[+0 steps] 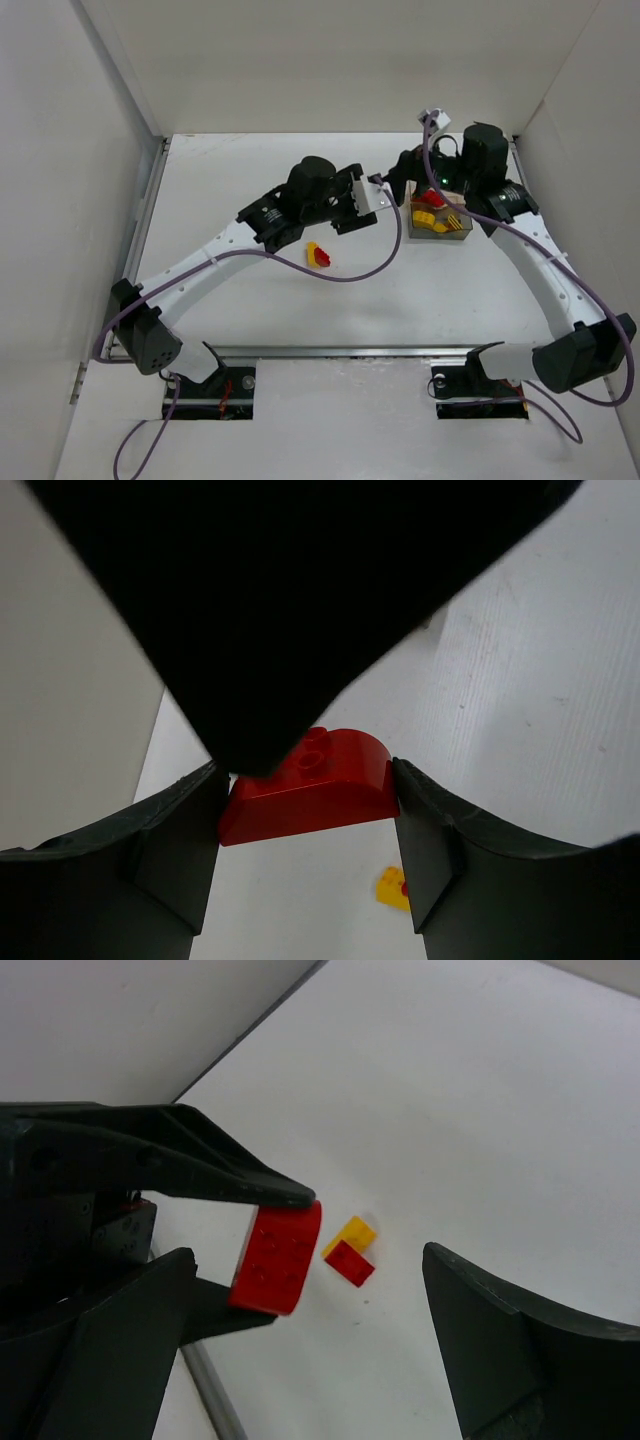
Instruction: Sort the legos into containers by color
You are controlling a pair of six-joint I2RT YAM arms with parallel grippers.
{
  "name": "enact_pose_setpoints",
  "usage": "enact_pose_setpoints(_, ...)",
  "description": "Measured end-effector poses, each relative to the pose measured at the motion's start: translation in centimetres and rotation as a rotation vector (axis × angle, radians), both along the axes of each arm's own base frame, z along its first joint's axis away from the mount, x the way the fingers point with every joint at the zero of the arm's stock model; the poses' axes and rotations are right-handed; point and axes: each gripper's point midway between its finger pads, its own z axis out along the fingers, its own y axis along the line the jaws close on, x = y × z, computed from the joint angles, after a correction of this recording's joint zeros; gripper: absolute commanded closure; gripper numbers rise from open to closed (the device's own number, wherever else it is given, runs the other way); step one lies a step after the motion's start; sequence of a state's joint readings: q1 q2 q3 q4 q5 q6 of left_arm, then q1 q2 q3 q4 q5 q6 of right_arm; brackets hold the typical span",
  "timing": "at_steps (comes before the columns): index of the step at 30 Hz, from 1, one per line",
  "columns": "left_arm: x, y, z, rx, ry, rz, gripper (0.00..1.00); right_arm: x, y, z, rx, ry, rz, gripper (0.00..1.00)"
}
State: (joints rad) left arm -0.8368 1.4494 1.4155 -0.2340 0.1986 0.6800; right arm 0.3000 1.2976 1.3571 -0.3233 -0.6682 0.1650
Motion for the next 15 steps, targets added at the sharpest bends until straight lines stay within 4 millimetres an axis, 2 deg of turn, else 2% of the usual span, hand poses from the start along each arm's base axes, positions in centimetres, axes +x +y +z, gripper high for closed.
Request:
enact_pose_setpoints(3,-0.6,-0.6,0.1,0.003,-0.011,-0.036,1.0,-0.8,1.9,-0.9,-0.002,0.025,0.067,0.0)
enact_pose_setpoints(7,-0.7,-0.8,0.2,0.001,-0.018,-0.039,1.0,-1.9,3.3,-1.1,0.004,0.036,0.134,0.08)
enact_pose_setpoints(15,-0.2,-0.6,0.6,-0.003,-0.038,-0.01,1.0,-2.2,3.8,-1.4,0.009,0.045,0.157,0.09)
